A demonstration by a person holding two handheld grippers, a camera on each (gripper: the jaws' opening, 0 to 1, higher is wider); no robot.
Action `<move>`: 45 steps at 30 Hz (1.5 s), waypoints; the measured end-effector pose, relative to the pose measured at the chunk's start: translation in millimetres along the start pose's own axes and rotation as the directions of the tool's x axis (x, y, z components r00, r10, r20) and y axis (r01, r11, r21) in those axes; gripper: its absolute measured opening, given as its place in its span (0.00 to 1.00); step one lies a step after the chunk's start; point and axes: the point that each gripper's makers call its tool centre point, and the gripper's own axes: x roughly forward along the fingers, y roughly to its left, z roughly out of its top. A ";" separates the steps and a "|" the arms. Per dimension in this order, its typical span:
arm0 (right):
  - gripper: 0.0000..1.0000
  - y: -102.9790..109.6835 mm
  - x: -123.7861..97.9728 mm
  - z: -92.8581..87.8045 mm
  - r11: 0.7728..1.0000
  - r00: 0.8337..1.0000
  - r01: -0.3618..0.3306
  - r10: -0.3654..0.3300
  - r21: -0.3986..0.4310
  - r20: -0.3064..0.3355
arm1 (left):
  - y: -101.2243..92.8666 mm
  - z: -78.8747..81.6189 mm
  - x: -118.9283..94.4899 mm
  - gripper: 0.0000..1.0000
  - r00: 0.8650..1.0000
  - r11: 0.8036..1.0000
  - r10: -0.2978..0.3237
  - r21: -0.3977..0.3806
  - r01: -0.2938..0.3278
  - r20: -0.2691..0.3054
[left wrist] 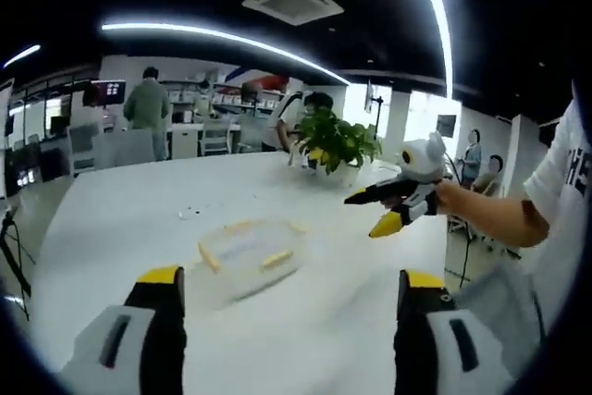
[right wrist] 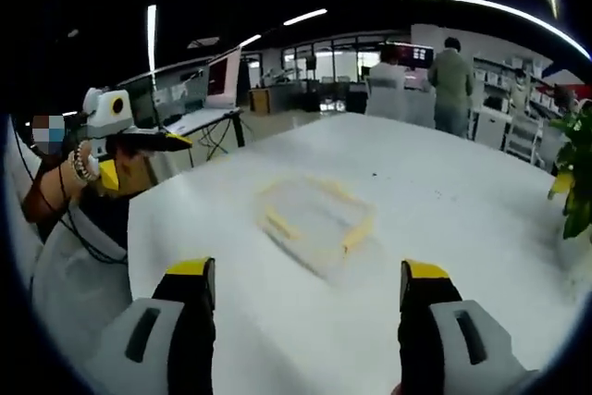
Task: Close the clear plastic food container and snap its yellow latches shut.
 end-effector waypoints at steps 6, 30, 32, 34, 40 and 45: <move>0.81 18.7 -27.3 -4.5 0.999 0.998 0.014 -0.016 0.045 0.053 | -1.7 0.0 -38.4 0.96 0.996 0.996 0.065 -0.058 -0.061 0.066; 0.80 90.3 -58.6 -57.4 0.991 0.996 0.057 -0.064 0.124 0.060 | -24.8 -66.3 -112.7 0.95 0.990 0.986 0.120 -0.123 -0.110 0.071; 0.80 94.1 -59.6 -59.5 0.991 0.996 0.055 -0.062 0.122 0.058 | -24.7 -72.3 -112.8 0.94 0.991 0.985 0.119 -0.131 -0.110 0.062; 0.79 92.3 -62.2 -60.8 0.992 0.996 0.078 -0.083 0.103 0.041 | -24.5 -75.7 -112.8 0.93 0.992 0.985 0.118 -0.132 -0.110 0.054; 0.79 89.4 -69.8 -57.5 0.988 0.991 0.092 -0.103 0.125 0.081 | -23.5 -77.6 -114.2 0.91 0.990 0.983 0.124 -0.147 -0.112 0.071; 0.78 90.0 -69.0 -62.0 0.988 0.991 0.105 -0.113 0.117 0.065 | -16.2 -87.2 -113.4 0.88 0.985 0.978 0.159 -0.145 -0.149 0.063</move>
